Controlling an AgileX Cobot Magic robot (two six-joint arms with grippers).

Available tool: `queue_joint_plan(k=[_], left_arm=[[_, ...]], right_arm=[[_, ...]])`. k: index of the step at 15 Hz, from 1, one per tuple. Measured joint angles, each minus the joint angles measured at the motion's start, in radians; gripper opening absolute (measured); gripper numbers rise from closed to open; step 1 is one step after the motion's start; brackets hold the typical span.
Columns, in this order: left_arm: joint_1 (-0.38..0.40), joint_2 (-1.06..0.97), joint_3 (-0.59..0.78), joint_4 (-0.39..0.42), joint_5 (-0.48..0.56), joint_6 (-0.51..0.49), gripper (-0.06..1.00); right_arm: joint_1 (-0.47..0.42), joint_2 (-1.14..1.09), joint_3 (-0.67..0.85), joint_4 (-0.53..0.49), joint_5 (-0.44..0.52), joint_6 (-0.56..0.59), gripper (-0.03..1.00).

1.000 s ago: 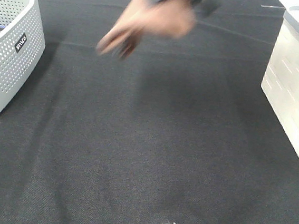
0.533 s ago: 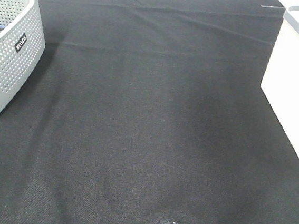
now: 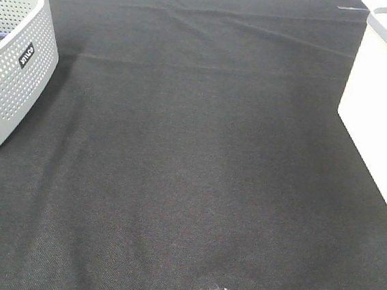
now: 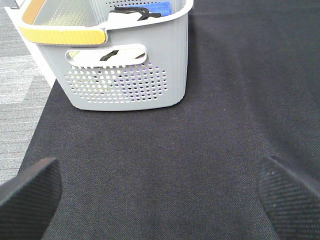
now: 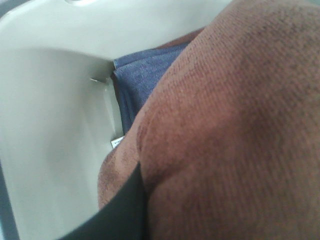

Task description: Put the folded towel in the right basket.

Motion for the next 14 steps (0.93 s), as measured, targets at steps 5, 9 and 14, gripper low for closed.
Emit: queue_joint_plan(k=[5, 9, 14], left_arm=[[0.0, 0.0, 0.0, 0.0, 0.0, 0.0, 0.99], [0.0, 0.0, 0.0, 0.0, 0.0, 0.0, 0.99], [0.0, 0.0, 0.0, 0.0, 0.0, 0.0, 0.99]], right_arm=[[0.0, 0.01, 0.001, -0.036, -0.001, 0.017, 0.94], [0.118, -0.031, -0.001, -0.09, -0.001, 0.025, 0.97], [0.298, -0.161, 0.014, -0.131, -0.002, 0.108, 0.97]])
